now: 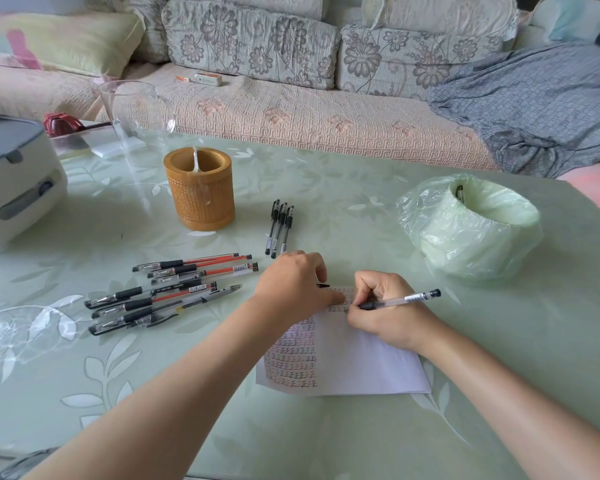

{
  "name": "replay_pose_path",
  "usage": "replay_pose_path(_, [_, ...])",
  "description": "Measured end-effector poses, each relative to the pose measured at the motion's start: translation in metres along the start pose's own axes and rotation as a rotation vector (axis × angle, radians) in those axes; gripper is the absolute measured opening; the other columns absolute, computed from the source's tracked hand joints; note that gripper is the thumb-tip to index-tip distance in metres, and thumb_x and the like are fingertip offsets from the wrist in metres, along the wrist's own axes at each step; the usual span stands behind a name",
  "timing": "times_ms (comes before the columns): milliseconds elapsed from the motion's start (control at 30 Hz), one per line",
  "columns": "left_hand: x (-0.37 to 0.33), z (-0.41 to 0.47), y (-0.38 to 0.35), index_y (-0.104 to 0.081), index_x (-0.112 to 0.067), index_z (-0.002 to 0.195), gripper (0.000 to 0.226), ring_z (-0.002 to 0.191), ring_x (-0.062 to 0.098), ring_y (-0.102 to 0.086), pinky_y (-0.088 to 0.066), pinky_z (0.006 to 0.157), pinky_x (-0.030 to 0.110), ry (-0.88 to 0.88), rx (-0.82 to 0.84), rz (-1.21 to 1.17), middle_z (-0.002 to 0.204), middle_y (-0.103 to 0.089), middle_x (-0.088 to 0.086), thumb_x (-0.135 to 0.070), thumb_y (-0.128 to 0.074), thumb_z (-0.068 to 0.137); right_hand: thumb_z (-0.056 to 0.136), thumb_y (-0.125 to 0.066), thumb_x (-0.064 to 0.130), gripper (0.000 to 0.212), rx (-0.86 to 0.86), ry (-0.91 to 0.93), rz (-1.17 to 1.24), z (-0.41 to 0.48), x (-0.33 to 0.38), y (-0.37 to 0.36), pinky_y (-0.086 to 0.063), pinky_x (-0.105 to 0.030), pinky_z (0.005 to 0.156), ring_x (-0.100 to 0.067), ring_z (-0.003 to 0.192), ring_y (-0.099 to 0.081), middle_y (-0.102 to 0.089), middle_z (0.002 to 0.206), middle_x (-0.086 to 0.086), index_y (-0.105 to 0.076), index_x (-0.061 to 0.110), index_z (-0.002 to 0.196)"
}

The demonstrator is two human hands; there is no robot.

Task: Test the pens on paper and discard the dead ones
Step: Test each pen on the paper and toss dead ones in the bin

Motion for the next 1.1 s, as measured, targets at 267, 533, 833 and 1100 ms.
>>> replay_pose_path(267, [0.000, -0.001, 0.001, -0.058, -0.024, 0.088, 0.039, 0.085, 0.013, -0.047, -0.035, 0.067, 0.026, -0.015, 0.014, 0.011, 0.089, -0.055, -0.004, -0.054, -0.076, 0.070, 0.068, -0.063, 0.005, 0.021, -0.026, -0.026, 0.123, -0.001, 0.002, 0.002, -0.024, -0.028, 0.051, -0.013, 0.054, -0.033, -0.039, 0.057, -0.001, -0.043, 0.008, 0.062])
replay_pose_path(533, [0.008, -0.004, 0.022, -0.058, -0.027, 0.113, 0.039, 0.082, 0.009, -0.053, -0.038, 0.067, 0.020, -0.087, 0.197, 0.046, 0.100, -0.057, -0.007, -0.041, -0.074, 0.080, 0.087, -0.068, -0.001, 0.020, -0.113, -0.099, 0.242, 0.002, 0.002, 0.006, -0.041, -0.018, 0.050, -0.007, 0.054, -0.051, -0.063, 0.064, 0.007, -0.074, 0.018, 0.084])
replay_pose_path(833, [0.009, -0.008, 0.027, -0.069, -0.026, 0.099, 0.009, 0.080, 0.009, -0.054, -0.037, 0.063, 0.018, -0.132, 0.100, 0.116, 0.097, -0.056, -0.007, -0.028, -0.064, 0.092, 0.097, -0.039, -0.010, 0.046, -0.101, -0.211, 0.559, 0.011, 0.018, 0.008, -0.038, -0.026, 0.042, -0.020, 0.052, -0.057, -0.065, 0.094, -0.013, -0.064, 0.016, 0.125])
replay_pose_path(1100, [0.009, -0.008, 0.034, -0.067, -0.021, 0.103, 0.018, 0.076, 0.013, -0.058, -0.048, 0.067, 0.029, -0.119, 0.027, 0.107, 0.093, -0.064, -0.004, -0.023, -0.050, 0.098, 0.101, -0.035, -0.001, 0.038, -0.108, -0.120, 0.486, 0.014, 0.038, 0.017, -0.052, -0.035, 0.054, -0.022, 0.053, -0.060, -0.049, 0.091, -0.008, -0.062, 0.019, 0.119])
Point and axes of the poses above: each hand's wrist, its own z-axis towards the middle knuckle, its own y-axis out of the back of the hand, x = y × z, the point moved 3 cm from there along z, towards the middle knuckle
